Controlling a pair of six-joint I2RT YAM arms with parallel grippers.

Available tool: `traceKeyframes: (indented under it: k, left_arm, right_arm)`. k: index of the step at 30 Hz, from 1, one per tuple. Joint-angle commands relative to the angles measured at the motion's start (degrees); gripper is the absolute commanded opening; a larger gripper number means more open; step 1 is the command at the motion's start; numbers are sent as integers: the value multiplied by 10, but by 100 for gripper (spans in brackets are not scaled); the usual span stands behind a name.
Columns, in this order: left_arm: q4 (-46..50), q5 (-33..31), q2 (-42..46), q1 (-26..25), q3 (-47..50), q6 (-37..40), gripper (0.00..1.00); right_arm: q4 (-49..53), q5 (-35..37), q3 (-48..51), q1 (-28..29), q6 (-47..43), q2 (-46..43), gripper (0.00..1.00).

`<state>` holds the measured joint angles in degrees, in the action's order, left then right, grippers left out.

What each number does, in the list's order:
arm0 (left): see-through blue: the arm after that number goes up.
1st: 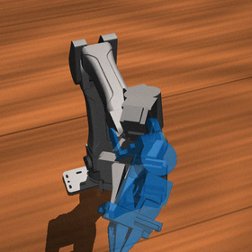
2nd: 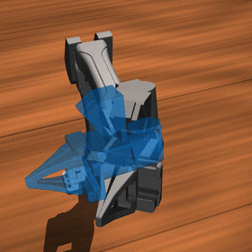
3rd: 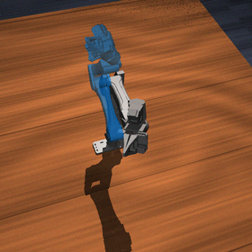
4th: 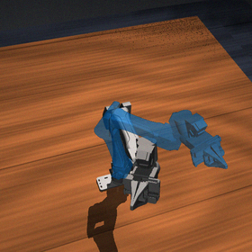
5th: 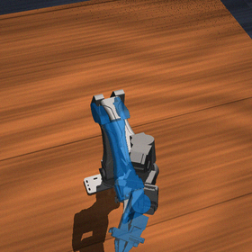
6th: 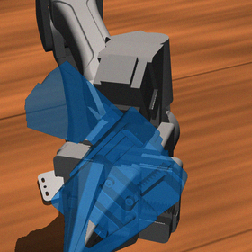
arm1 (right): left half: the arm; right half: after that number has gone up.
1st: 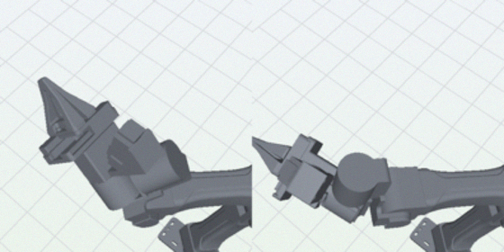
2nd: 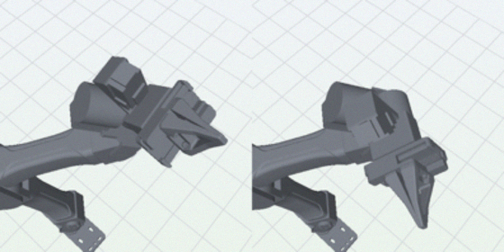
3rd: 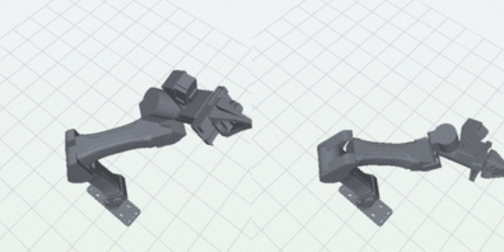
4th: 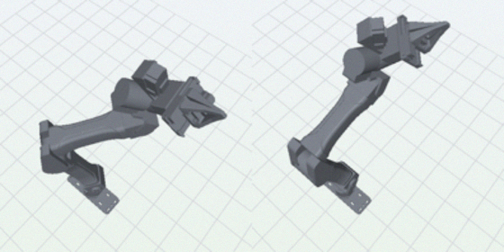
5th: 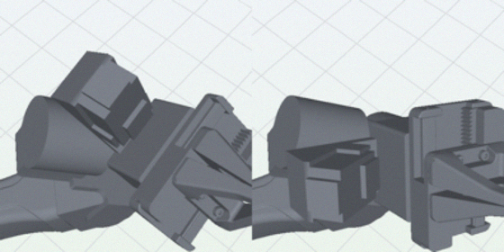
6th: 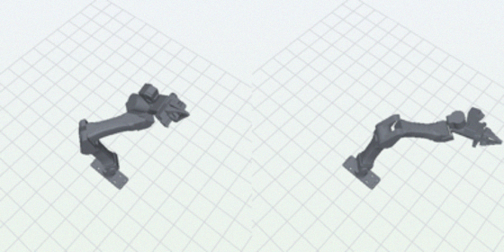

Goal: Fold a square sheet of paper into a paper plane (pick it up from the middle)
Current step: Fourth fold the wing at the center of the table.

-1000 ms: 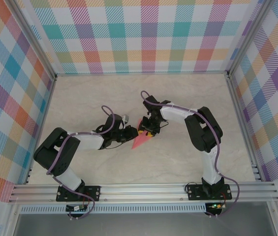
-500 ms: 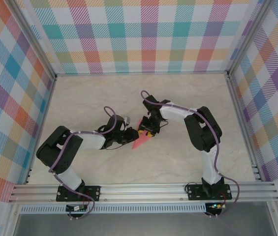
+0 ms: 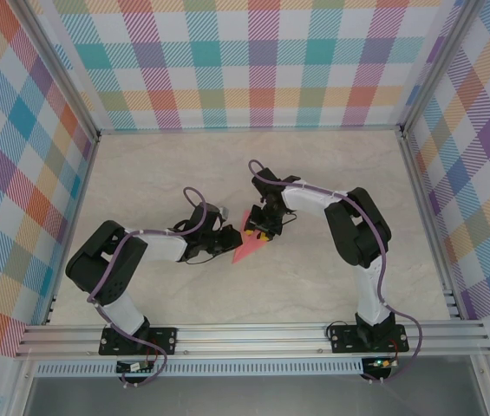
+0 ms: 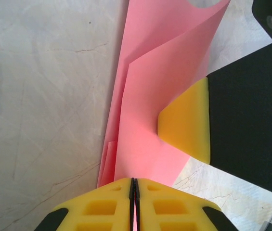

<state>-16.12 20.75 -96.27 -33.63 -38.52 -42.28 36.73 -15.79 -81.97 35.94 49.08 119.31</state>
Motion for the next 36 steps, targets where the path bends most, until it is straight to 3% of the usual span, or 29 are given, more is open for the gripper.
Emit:
traceKeyframes:
  k: [1,6,36]
  left_arm:
    - [18,-11,-10,-2,-13,10,11]
    - [29,-14,-12,-2,-14,12,10]
    - [72,-15,-35,-2,-23,18,7]
  right_arm:
    - [42,89,39,-3,6,75,38]
    - [41,83,36,-4,2,80,32]
    - [44,62,20,-4,-13,76,32]
